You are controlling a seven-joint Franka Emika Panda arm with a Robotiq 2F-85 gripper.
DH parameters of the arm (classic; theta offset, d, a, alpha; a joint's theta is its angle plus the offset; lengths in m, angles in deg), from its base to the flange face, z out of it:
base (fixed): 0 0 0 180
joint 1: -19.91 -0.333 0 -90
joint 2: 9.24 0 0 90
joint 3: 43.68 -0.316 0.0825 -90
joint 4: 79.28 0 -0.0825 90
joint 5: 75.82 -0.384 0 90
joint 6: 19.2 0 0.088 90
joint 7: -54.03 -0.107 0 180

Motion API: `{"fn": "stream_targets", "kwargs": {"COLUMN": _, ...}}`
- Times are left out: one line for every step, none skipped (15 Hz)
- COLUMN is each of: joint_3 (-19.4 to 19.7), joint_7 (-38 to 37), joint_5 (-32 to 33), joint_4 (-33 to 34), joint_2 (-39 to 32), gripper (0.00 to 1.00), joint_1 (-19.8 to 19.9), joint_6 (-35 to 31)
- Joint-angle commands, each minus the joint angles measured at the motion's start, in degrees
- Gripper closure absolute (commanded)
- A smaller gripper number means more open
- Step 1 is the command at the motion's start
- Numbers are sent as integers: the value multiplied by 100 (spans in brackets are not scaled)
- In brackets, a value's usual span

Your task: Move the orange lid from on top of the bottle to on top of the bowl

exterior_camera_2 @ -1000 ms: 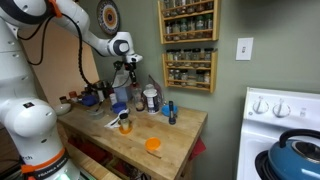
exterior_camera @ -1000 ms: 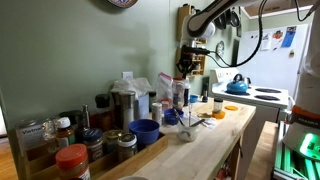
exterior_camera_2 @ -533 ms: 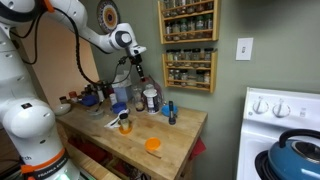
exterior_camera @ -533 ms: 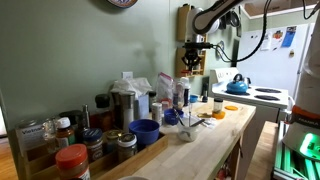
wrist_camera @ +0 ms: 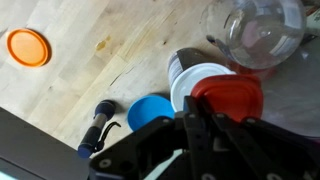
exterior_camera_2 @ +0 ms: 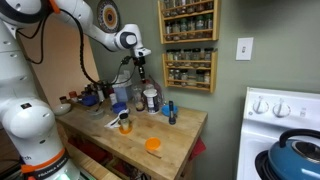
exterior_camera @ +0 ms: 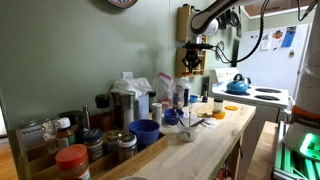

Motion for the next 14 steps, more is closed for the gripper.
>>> {"fn": "stream_targets", "kwargs": {"joint_3": 44, "joint_7": 88, "joint_5": -115, "joint_4": 23, "joint_2": 0, "gripper": 93, "joint_1": -40, "joint_6": 12}}
{"fn": "stream_targets", "kwargs": {"joint_3": 46, "joint_7": 132, "joint_5": -163, "joint_4": 28, "joint_2": 0, "gripper": 93, "joint_1": -39, "joint_6": 12}}
{"fn": "stream_targets", "kwargs": {"joint_3": 47, "joint_7": 148, "joint_5": -182, "joint_4": 28, "joint_2": -1, "gripper": 98, "joint_1": -39, "joint_6": 12}}
{"fn": "stream_targets", "kwargs": {"joint_3": 55, "joint_7": 153, "joint_5": -222, "joint_4": 62, "joint_2": -68, "gripper": 98, "joint_1": -32, "joint_6": 8}}
{"fn": "stream_targets", "kwargs": {"joint_3": 60, "joint_7": 123, "joint_5": -202, "joint_4": 95, "joint_2": -130, "gripper": 98, "joint_1": -27, "joint_6": 0}}
{"fn": "stream_targets", "kwargs": {"joint_3": 64, "joint_7": 93, "joint_5": -181, "joint_4": 117, "joint_2": -170, "gripper": 98, "joint_1": -25, "joint_6": -14}}
{"fn": "stream_targets", "kwargs": {"joint_3": 72, "joint_7": 132, "joint_5": -217, "joint_4": 142, "joint_2": -205, "gripper": 98, "joint_1": -24, "joint_6": -22}}
{"fn": "stream_targets", "kwargs": {"joint_3": 85, "joint_7": 168, "joint_5": -255, "joint_4": 163, "joint_2": -226, "gripper": 98, "joint_1": -21, "joint_6": -13}}
{"fn": "stream_targets", "kwargs": {"joint_3": 105, "joint_7": 170, "joint_5": -268, "joint_4": 206, "joint_2": -271, "gripper": 98, "joint_1": -11, "joint_6": 4}}
{"fn": "stream_targets", "kwargs": {"joint_3": 125, "joint_7": 205, "joint_5": -304, "joint_4": 241, "joint_2": -307, "gripper": 98, "joint_1": -5, "joint_6": 31}}
{"fn": "stream_targets", "kwargs": {"joint_3": 144, "joint_7": 217, "joint_5": -320, "joint_4": 283, "joint_2": -345, "gripper": 98, "joint_1": -2, "joint_6": 45}}
{"fn": "stream_targets", "kwargs": {"joint_3": 170, "joint_7": 210, "joint_5": -339, "joint_4": 344, "joint_2": -395, "gripper": 98, "joint_1": 6, "joint_6": 45}}
{"fn": "stream_targets", "kwargs": {"joint_3": 190, "joint_7": 226, "joint_5": -363, "joint_4": 384, "joint_2": -433, "gripper": 98, "joint_1": 7, "joint_6": 51}}
{"fn": "stream_targets", "kwargs": {"joint_3": 208, "joint_7": 215, "joint_5": -360, "joint_4": 420, "joint_2": -465, "gripper": 98, "joint_1": 5, "joint_6": 65}}
